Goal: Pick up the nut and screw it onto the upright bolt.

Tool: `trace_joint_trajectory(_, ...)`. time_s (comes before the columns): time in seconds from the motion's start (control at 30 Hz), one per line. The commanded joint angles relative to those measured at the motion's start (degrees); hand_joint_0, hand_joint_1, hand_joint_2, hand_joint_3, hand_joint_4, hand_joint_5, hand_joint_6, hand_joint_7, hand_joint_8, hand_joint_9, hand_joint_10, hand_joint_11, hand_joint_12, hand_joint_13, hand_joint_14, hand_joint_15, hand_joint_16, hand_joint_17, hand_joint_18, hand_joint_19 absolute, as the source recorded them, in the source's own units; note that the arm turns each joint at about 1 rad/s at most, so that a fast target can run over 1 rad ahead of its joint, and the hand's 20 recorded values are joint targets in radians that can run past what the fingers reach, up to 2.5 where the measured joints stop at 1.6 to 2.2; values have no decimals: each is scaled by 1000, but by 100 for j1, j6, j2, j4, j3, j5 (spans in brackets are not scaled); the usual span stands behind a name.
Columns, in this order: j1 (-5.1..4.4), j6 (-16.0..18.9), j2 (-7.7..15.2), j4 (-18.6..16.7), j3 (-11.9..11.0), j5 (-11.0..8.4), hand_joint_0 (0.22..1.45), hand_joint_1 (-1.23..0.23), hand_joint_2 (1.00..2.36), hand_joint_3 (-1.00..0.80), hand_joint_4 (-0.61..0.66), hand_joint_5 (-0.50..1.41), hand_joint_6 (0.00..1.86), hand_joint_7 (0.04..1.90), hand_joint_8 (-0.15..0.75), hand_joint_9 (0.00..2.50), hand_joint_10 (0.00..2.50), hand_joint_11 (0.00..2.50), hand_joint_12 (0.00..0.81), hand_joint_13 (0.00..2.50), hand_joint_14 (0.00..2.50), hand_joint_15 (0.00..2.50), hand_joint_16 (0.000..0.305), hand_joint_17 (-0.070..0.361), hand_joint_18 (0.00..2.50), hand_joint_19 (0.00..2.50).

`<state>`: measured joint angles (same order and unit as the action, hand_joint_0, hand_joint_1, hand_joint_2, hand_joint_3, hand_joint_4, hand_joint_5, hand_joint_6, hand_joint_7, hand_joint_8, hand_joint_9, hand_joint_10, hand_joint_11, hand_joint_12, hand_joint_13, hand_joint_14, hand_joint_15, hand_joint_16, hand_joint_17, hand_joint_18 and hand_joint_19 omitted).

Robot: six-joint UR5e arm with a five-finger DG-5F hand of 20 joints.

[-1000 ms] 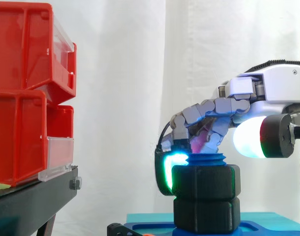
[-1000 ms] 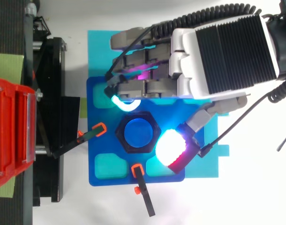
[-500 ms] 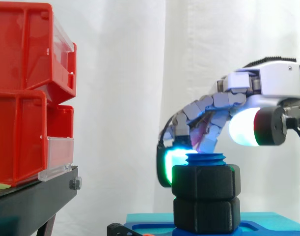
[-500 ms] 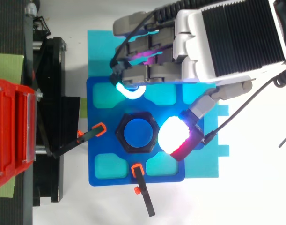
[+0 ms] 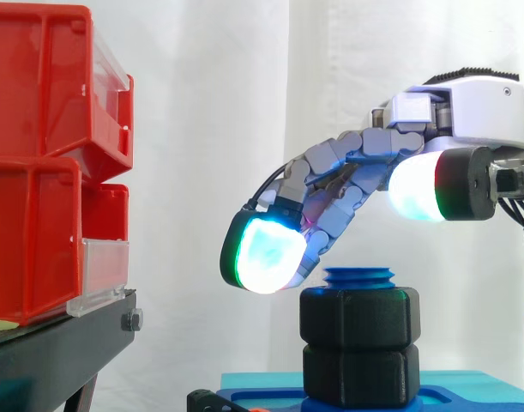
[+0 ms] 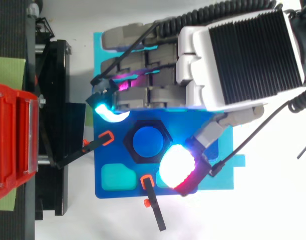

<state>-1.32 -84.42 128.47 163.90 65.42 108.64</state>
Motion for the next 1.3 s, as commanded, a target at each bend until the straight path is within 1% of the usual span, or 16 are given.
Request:
trace_joint_trajectory(0.0,-114,13,2,-86,164,-115,500,-157,1000,-500,224,-88,502,705,203,767,0,0,246,520,0,0,26,58,163,0)
trace_joint_trajectory(0.03,-114,31,-7,-139,208,-133,500,-156,1000,-500,227,-87,502,710,204,766,0,0,249,517,0,0,26,58,159,0)
trace_joint_trajectory(0.1,-149,93,-7,-262,313,-159,501,-154,1000,-500,225,-82,502,732,207,761,0,0,251,510,0,0,26,58,157,0)
trace_joint_trajectory(0.13,-167,154,2,-350,357,-159,502,-154,1000,-500,237,-77,503,772,209,760,0,0,252,509,0,0,26,58,154,0)
trace_joint_trajectory(0.17,-167,189,2,-376,375,-159,503,-152,1000,-500,237,-76,503,780,213,761,0,0,252,509,0,0,26,58,154,0)
trace_joint_trajectory(0.3,-176,260,2,-403,375,-151,505,-153,1000,-500,256,-64,504,873,219,767,0,0,254,511,0,0,26,58,154,0)
trace_joint_trajectory(0.43,-149,260,-7,-394,375,-133,507,-155,1000,-500,267,-54,504,953,221,772,0,0,255,523,0,0,25,57,160,0)
trace_joint_trajectory(0.63,-140,260,2,-332,375,-133,514,-156,1000,-500,224,-28,506,1092,234,809,0,0,251,554,0,0,24,54,181,0)
trace_joint_trajectory(0.87,-96,207,-7,-288,383,-107,525,-176,1000,-500,186,-4,505,1196,243,894,0,0,237,618,0,0,22,49,256,0)
trace_joint_trajectory(0.9,-70,189,-7,-271,375,-98,526,-179,1000,-500,185,2,505,1221,246,920,0,0,232,642,0,0,22,48,273,0)
trace_joint_trajectory(1.03,-26,136,-7,-271,383,-63,531,-189,1000,-500,188,16,503,1308,254,981,0,0,223,683,0,0,20,45,331,0)
trace_joint_trajectory(1.07,9,110,-7,-271,383,-27,532,-191,1000,-500,185,18,503,1313,253,985,0,0,223,684,0,0,20,45,331,0)
trace_joint_trajectory(1.13,44,101,-7,-253,375,-10,533,-193,1000,-500,191,27,502,1356,253,1006,0,0,212,714,0,0,19,44,355,0)
trace_joint_trajectory(1.27,71,93,2,-200,375,16,539,-203,1000,-500,176,45,500,1421,253,1062,0,0,209,745,0,0,18,40,408,0)
